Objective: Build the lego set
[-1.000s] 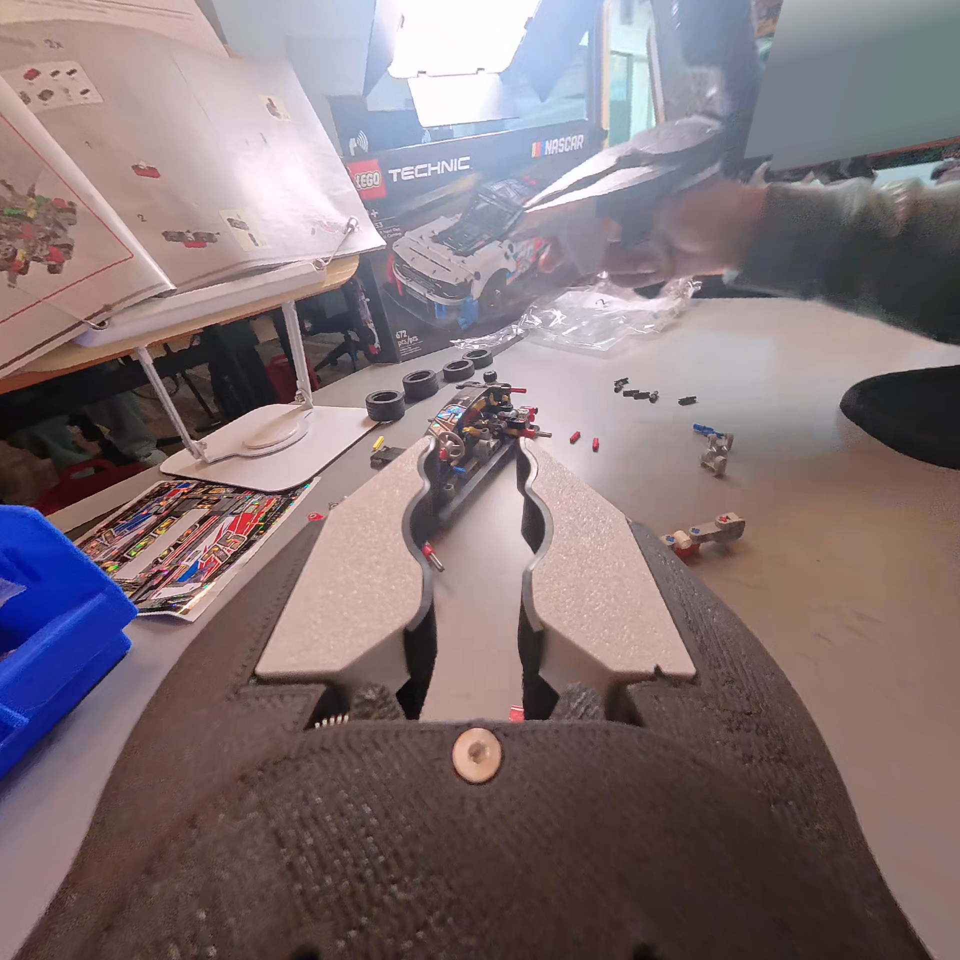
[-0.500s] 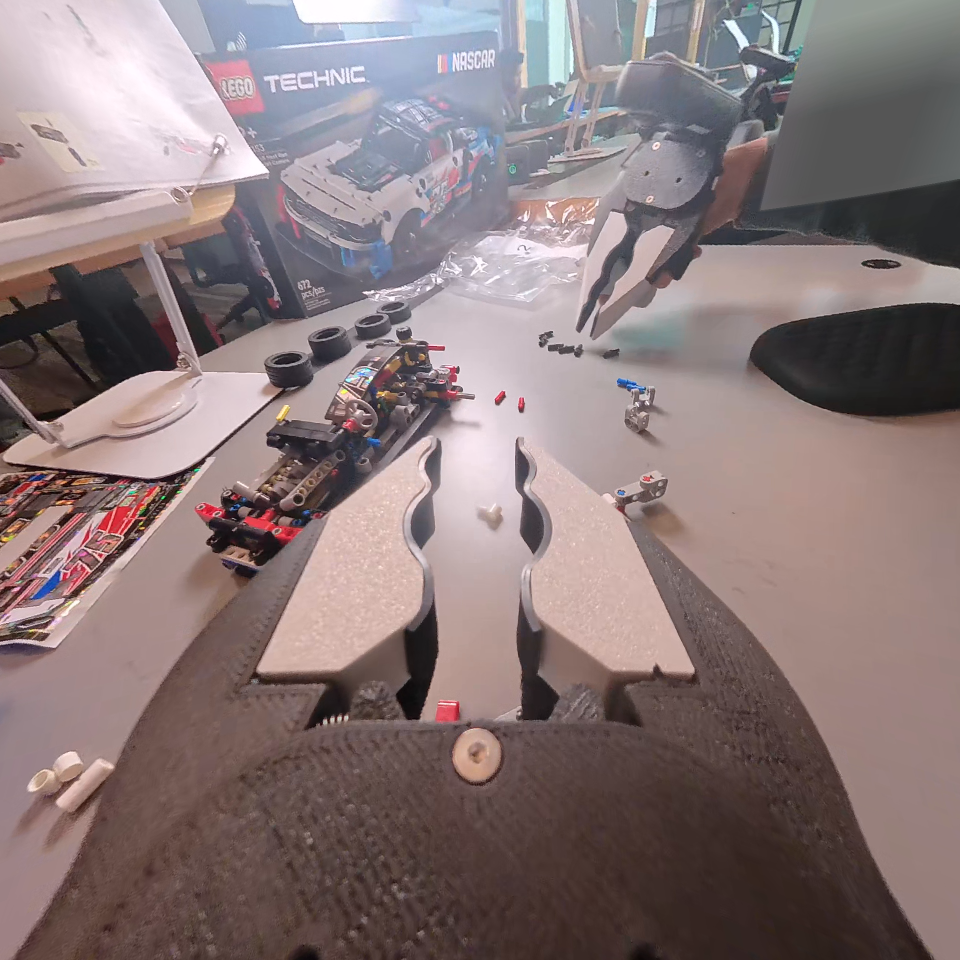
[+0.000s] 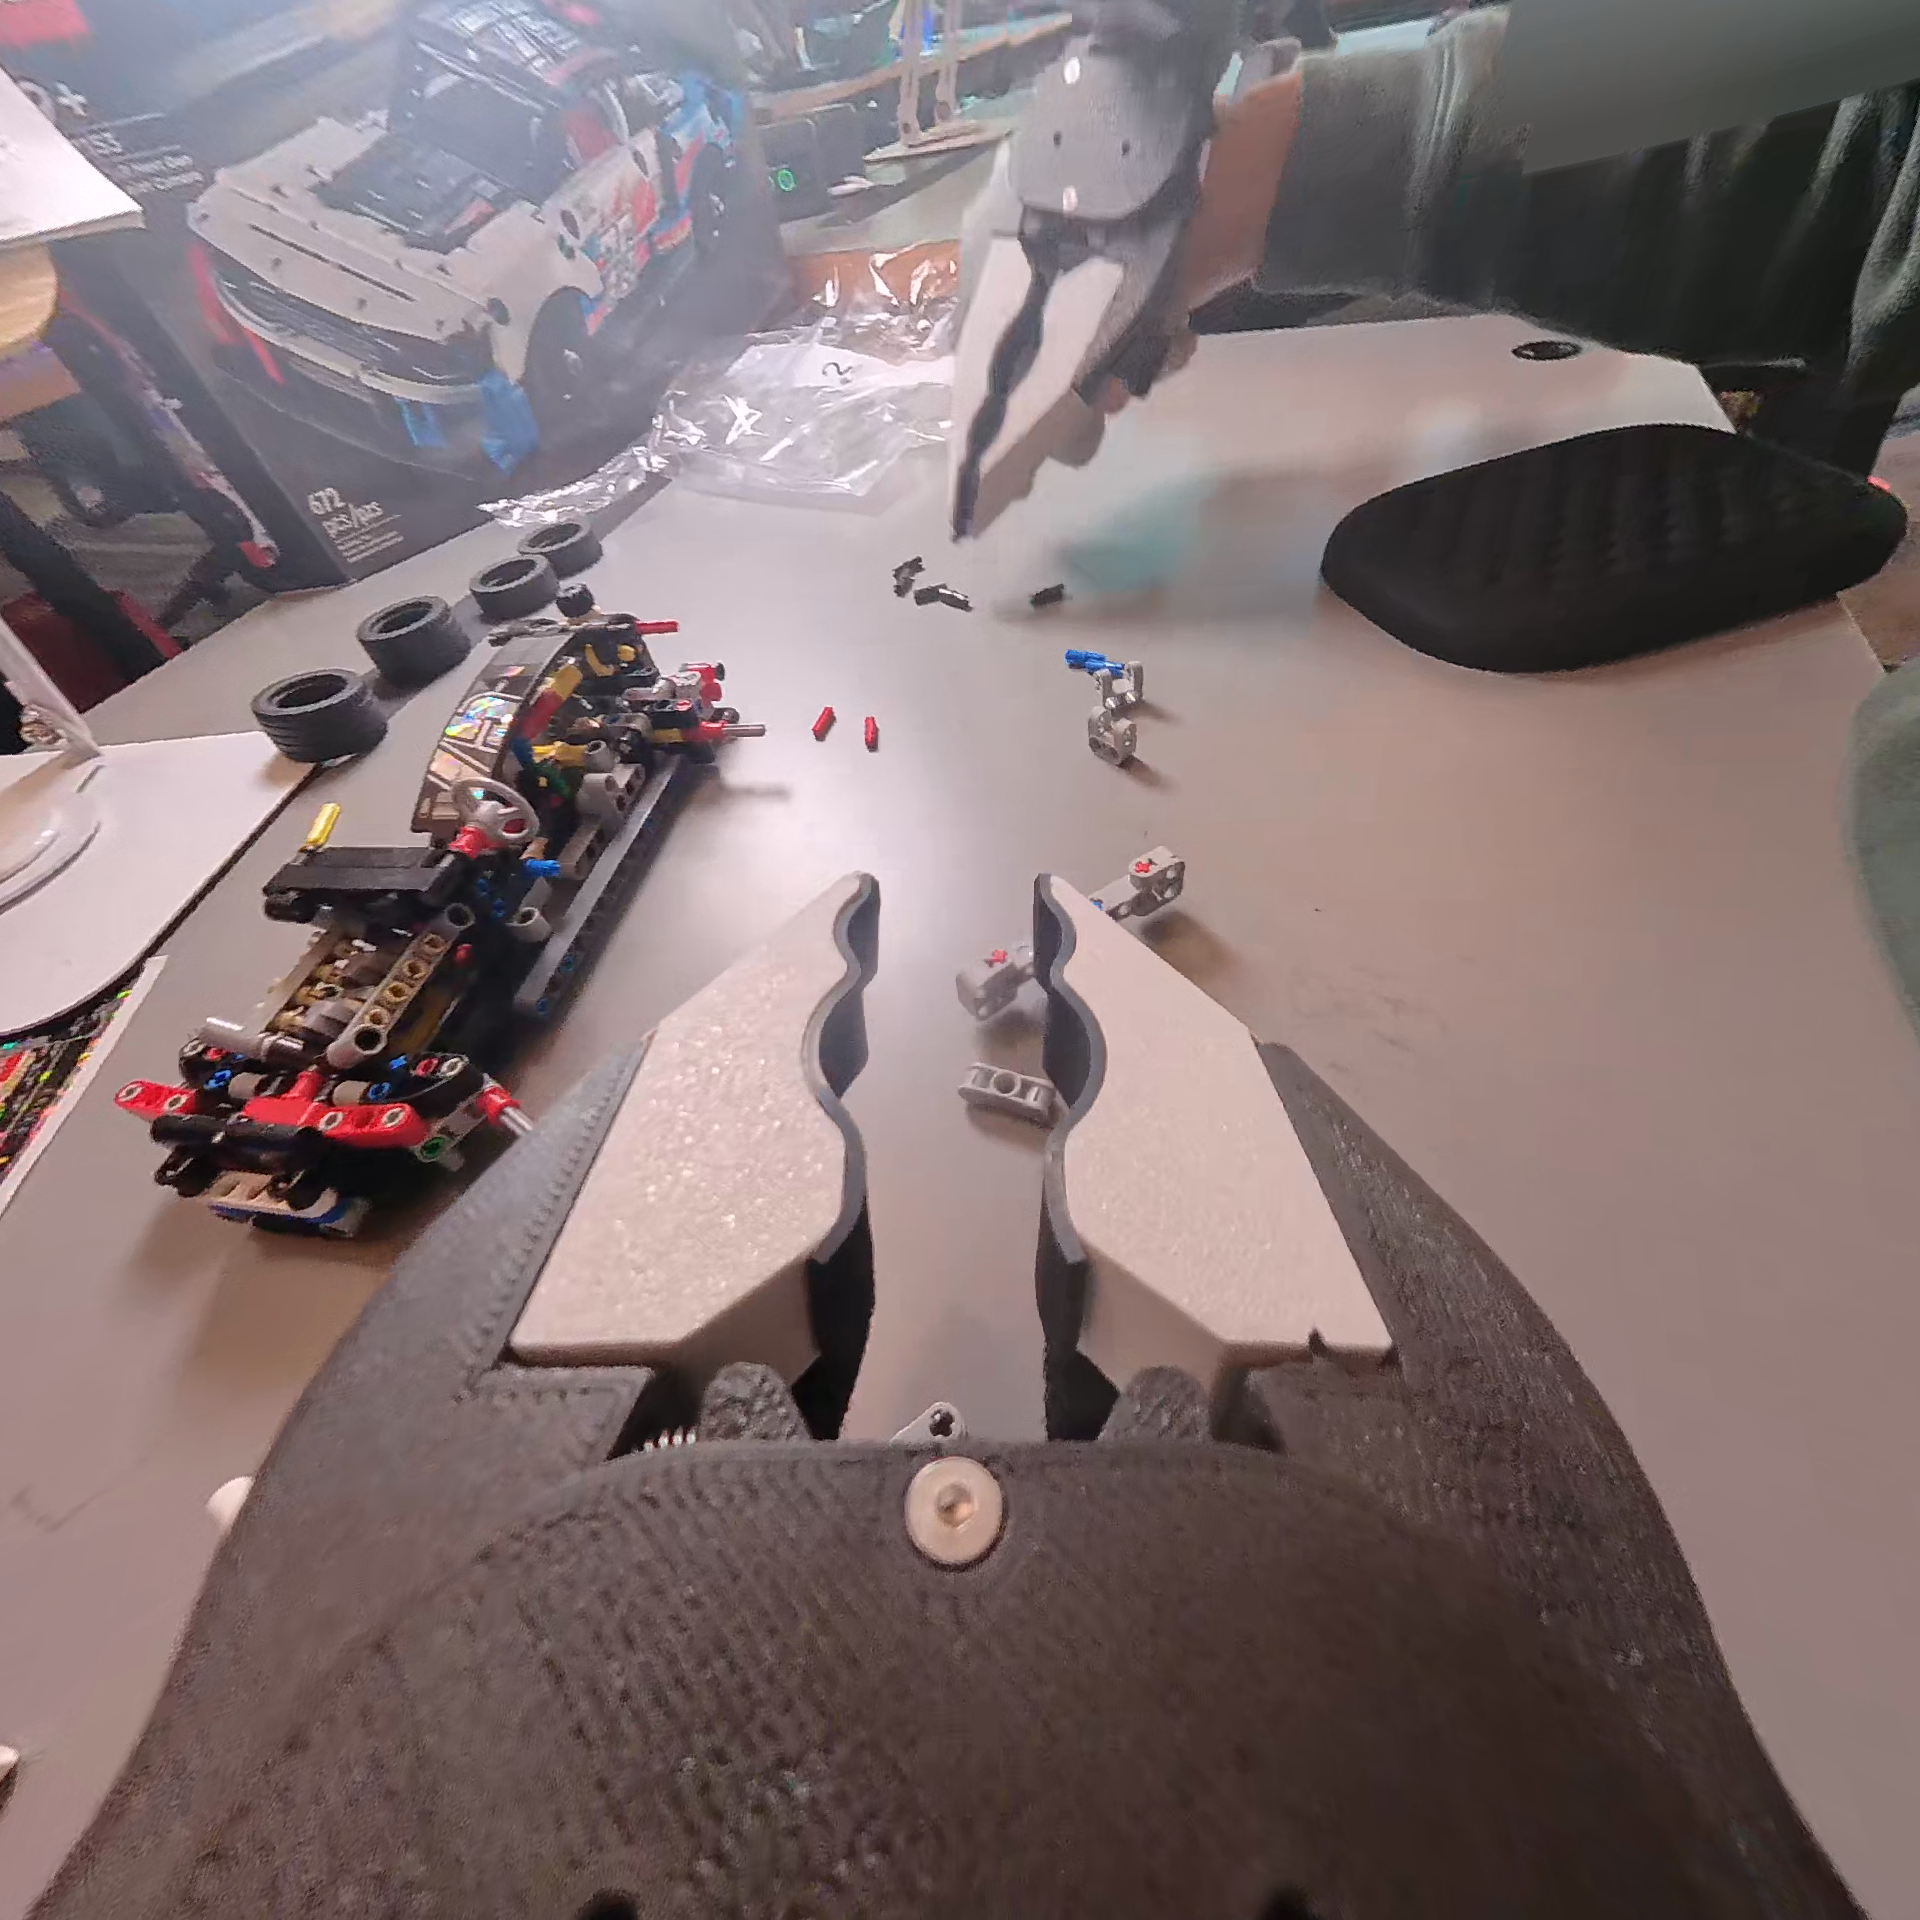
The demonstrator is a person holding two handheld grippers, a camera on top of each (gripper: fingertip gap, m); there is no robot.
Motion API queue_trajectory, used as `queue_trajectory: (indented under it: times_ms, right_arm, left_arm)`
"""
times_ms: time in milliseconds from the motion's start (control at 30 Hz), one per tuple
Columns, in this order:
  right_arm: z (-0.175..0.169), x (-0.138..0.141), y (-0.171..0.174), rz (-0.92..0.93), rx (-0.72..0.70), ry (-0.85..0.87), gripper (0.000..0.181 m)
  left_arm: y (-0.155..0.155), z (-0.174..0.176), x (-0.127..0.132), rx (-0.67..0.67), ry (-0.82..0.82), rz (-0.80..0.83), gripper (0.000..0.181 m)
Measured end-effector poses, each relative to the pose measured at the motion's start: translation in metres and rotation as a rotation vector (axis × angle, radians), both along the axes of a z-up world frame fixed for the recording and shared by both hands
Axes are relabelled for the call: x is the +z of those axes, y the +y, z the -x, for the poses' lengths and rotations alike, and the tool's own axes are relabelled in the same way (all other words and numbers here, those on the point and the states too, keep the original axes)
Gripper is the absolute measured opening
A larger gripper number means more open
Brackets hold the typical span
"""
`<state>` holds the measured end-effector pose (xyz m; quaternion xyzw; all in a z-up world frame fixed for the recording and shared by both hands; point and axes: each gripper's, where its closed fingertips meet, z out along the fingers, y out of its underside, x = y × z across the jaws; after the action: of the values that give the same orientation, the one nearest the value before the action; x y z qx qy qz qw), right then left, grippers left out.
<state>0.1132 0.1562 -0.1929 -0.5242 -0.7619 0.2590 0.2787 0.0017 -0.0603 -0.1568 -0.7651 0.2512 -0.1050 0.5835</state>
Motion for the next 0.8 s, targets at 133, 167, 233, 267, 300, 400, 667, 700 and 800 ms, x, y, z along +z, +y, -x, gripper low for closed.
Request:
queue_trajectory:
  times_ms: [133,167,233,267,300,400,667,700,800]
  right_arm:
    - [0.006,0.046,-0.005,0.020,-0.118,0.189,0.003]
    - [0.007,0.055,-0.013,0.030,-0.130,0.221,0.003]
    - [0.008,0.064,-0.038,0.060,-0.115,0.244,0.003]
    - [0.010,0.065,-0.052,0.074,-0.098,0.247,0.003]
    - [0.011,0.064,-0.068,0.090,-0.074,0.238,0.003]
    - [0.016,0.049,-0.111,0.142,-0.011,0.184,0.003]
    - [0.026,0.003,-0.186,0.237,0.135,0.065,0.004]
    - [0.027,-0.001,-0.188,0.231,0.146,0.054,0.004]
    - [0.030,-0.007,-0.192,0.229,0.162,0.032,0.004]
  left_arm:
    - [0.002,-0.011,-0.012,-0.079,0.073,0.068,0.032]
    - [0.003,-0.013,-0.016,-0.107,0.105,0.092,0.033]
    - [0.004,-0.019,-0.025,-0.170,0.179,0.151,0.034]
    - [0.005,-0.021,-0.030,-0.200,0.217,0.179,0.033]
    - [0.007,-0.023,-0.035,-0.229,0.252,0.203,0.033]
    - [0.015,-0.028,-0.047,-0.300,0.320,0.281,0.034]
    - [0.005,-0.035,-0.068,-0.317,0.306,0.514,0.006]
    - [0.001,-0.037,-0.067,-0.305,0.262,0.551,0.006]
    - [-0.007,-0.047,-0.064,-0.272,0.082,0.664,0.006]
